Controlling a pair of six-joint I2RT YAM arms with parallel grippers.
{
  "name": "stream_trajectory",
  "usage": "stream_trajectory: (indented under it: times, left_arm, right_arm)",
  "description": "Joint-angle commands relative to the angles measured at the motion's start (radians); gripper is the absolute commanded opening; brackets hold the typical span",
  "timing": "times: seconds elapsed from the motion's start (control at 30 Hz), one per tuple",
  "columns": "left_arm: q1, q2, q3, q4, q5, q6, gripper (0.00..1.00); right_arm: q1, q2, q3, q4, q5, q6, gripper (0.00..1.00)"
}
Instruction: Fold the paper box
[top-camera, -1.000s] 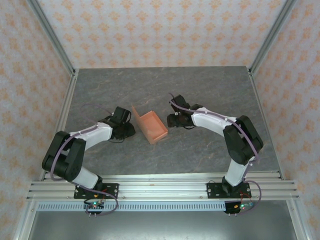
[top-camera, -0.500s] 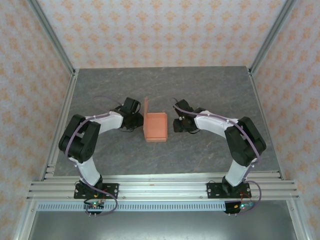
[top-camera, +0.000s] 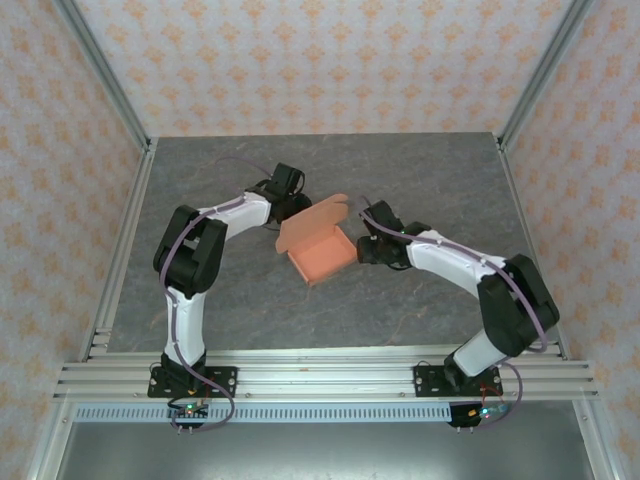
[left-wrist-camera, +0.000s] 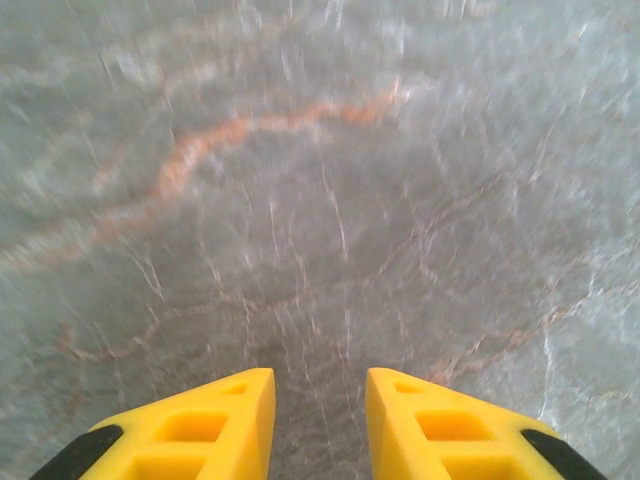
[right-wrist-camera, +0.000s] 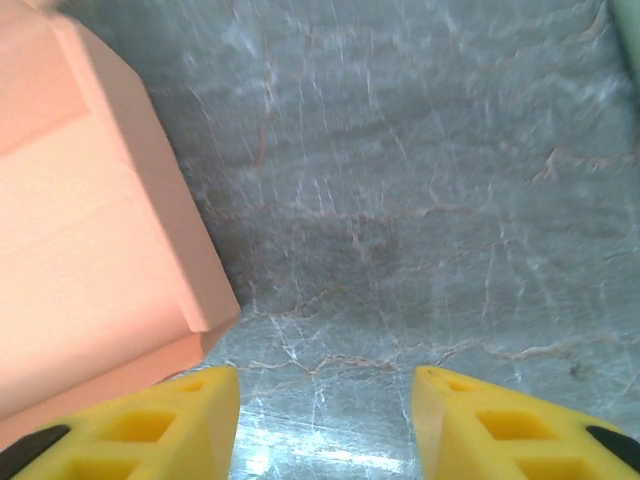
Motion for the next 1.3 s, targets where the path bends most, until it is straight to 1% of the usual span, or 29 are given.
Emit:
stream_trajectory:
  times: [0.0, 0.13, 0.27, 0.37, 0.43, 0.53, 0.6, 0.7, 0.77, 0.83, 0.9, 1.07, 1.27]
  left_arm:
    - [0.045, -0.074, -0.029, -0.042, -0.094, 0.046, 0.32]
    - [0.075, -0.194, -0.159, 0.004, -0.137, 0.036, 0.37]
    - [0.084, -0.353, -0.356, 0.026, -0.224, 0.019, 0.44]
    - [0.084, -0.474, -0.530, 0.035, -0.250, -0.007, 0.47]
    - [0.084, -0.534, -0.628, 0.034, -0.223, -0.030, 0.48]
    - [0.076, -0.583, -0.752, 0.092, -0.102, -0.089, 0.48]
    - [0.042, -0.596, -0.797, 0.124, -0.058, -0.129, 0.47]
    - [-0.039, -0.594, -0.825, 0.173, -0.027, -0.192, 0.44]
    - [-0.096, -0.583, -0.836, 0.207, -0.039, -0.235, 0.42]
    - [-0.134, -0.564, -0.838, 0.255, -0.042, -0.266, 0.40]
    - [-0.158, -0.540, -0.820, 0.282, -0.045, -0.276, 0.39]
    - [-0.173, -0.495, -0.769, 0.302, -0.076, -0.267, 0.36]
    - [-0.173, -0.427, -0.683, 0.285, -0.101, -0.227, 0.35]
  right_arm:
    - [-0.037, -0.053, -0.023, 0.066, -0.085, -0.066, 0.52]
    - [-0.048, -0.014, -0.014, 0.176, -0.199, -0.055, 0.53]
    - [-0.049, 0.051, 0.024, 0.193, -0.195, -0.030, 0.53]
    - [-0.066, 0.075, 0.025, 0.205, -0.216, -0.011, 0.53]
    - [-0.085, 0.084, 0.016, 0.227, -0.249, 0.009, 0.56]
    - [-0.097, 0.097, 0.016, 0.242, -0.279, 0.025, 0.58]
    - [-0.098, 0.105, 0.028, 0.229, -0.277, 0.026, 0.59]
    - [-0.098, 0.112, 0.052, 0.189, -0.246, 0.028, 0.59]
    - [-0.098, 0.116, 0.065, 0.165, -0.234, 0.031, 0.59]
    - [-0.098, 0.125, 0.073, 0.155, -0.248, 0.033, 0.59]
    - [-0.098, 0.144, 0.080, 0.153, -0.290, 0.037, 0.58]
    - [-0.098, 0.154, 0.049, 0.204, -0.343, 0.058, 0.56]
    - [-0.098, 0.161, 0.012, 0.261, -0.380, 0.093, 0.48]
